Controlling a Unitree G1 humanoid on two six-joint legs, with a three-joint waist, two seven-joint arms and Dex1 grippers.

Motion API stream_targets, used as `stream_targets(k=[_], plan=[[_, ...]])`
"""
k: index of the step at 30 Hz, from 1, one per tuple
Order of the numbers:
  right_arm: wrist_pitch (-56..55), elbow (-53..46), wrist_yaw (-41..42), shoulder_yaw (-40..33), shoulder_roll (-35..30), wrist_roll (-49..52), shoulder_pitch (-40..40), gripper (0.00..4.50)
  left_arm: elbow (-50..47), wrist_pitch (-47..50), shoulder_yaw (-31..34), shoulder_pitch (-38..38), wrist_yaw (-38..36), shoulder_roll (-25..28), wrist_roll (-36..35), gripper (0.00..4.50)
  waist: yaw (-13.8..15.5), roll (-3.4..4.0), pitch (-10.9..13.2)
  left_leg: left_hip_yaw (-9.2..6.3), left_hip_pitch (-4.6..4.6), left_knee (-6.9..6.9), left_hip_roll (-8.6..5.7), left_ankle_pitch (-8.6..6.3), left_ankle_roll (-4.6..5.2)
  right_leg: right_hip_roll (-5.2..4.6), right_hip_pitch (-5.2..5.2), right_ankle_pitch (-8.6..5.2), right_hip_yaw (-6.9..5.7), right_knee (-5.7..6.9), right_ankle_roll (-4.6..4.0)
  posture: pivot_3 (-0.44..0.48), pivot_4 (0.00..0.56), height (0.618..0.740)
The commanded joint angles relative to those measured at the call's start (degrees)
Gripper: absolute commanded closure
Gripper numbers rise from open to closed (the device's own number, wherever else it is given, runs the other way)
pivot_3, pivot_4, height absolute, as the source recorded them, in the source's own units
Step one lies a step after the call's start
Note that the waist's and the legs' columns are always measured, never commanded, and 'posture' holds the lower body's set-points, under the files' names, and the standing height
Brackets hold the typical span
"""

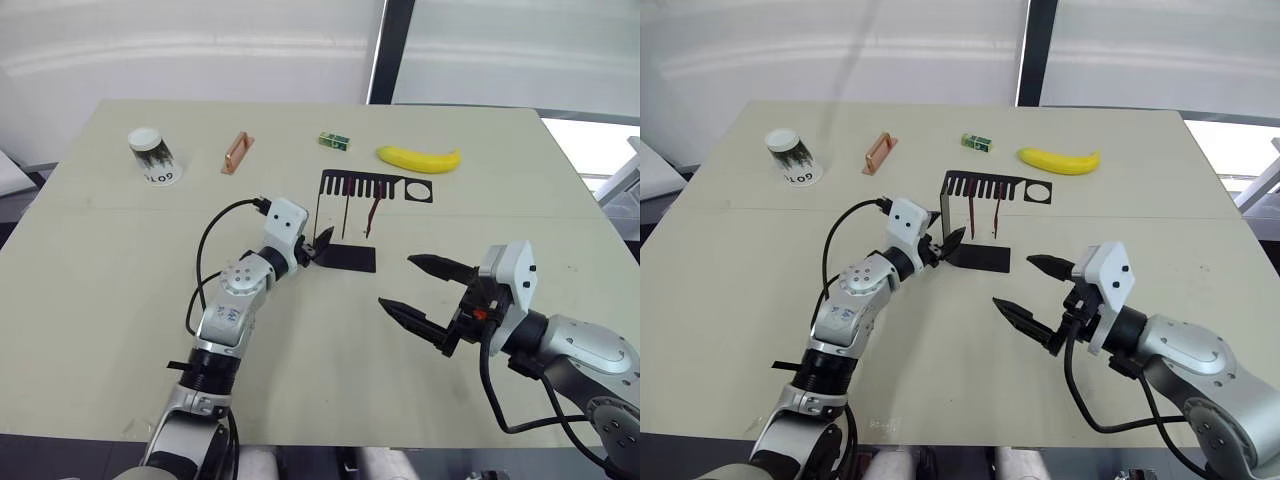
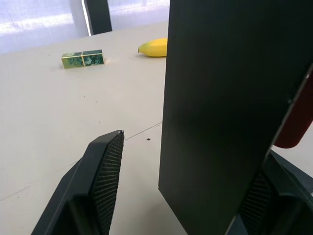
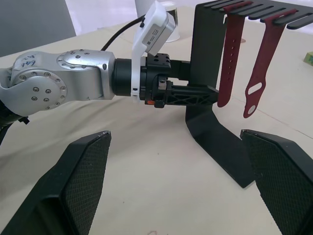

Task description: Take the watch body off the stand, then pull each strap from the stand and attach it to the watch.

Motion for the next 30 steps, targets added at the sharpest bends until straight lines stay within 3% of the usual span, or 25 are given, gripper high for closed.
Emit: stream_targets(k=[1,3,22,25,29,30], plan=[[-0.6,-1.9,-1.7,-1.5,0.6,0.6,-0.6,0.0,-1.0,-2.4,1.0,-1.3,1.0,-0.6,0.3,1.26,0.0,0.0,0.0,0.0,0.0,0.0,0.0,0.0,0.0,0.0,0.0,0.0,0.0,0.0,0.0,0.0,0.15,0.74],[-0.7,-1.8,-1.7,-1.3,0.7,0.4,-0.6,0.0,-1.2,-2.6,0.8,-1.2,1.5,-1.0,0.4,1.79,0.0,0.0,0.0,0.0,0.0,0.0,0.0,0.0,0.0,0.0,0.0,0.0,0.0,0.0,0.0,0.0,0.15,0.74],[-0.5,-1.1,-2.0,-2.2,0.4,0.4,-0.4,0.0,0.8,-5.2,0.6,-2.0,3.9,-2.7,2.2,1.79,0.0,0.0,0.0,0.01,-0.01,0.02,0.0,0.0,0.0,0.0,0.0,0.0,0.0,0.01,0.0,0.0,0.15,0.74],[-0.4,-0.9,-2.0,-2.2,0.3,0.5,-0.6,0.0,0.7,-6.3,0.3,-1.9,4.2,-2.4,3.0,2.55,0.0,0.0,0.0,0.0,-0.01,0.02,0.0,0.0,0.0,0.0,0.0,0.0,0.0,0.01,0.0,0.0,0.15,0.74],[-0.3,-0.5,-2.1,-2.4,0.3,0.5,-1.3,0.0,0.6,-6.5,0.1,-2.0,4.4,-2.3,3.2,4.3,0.0,0.0,0.0,0.01,0.0,0.02,0.0,0.0,0.0,0.0,0.0,0.0,0.0,0.01,0.0,0.0,0.15,0.74],[-0.3,-0.4,-2.1,-2.4,0.2,0.5,-1.4,0.0,0.6,-6.5,0.1,-2.0,4.5,-2.3,3.4,4.43,0.0,0.0,0.0,0.01,0.0,0.02,0.0,0.0,0.0,0.01,0.0,0.0,0.0,0.01,0.0,0.0,0.15,0.74]])
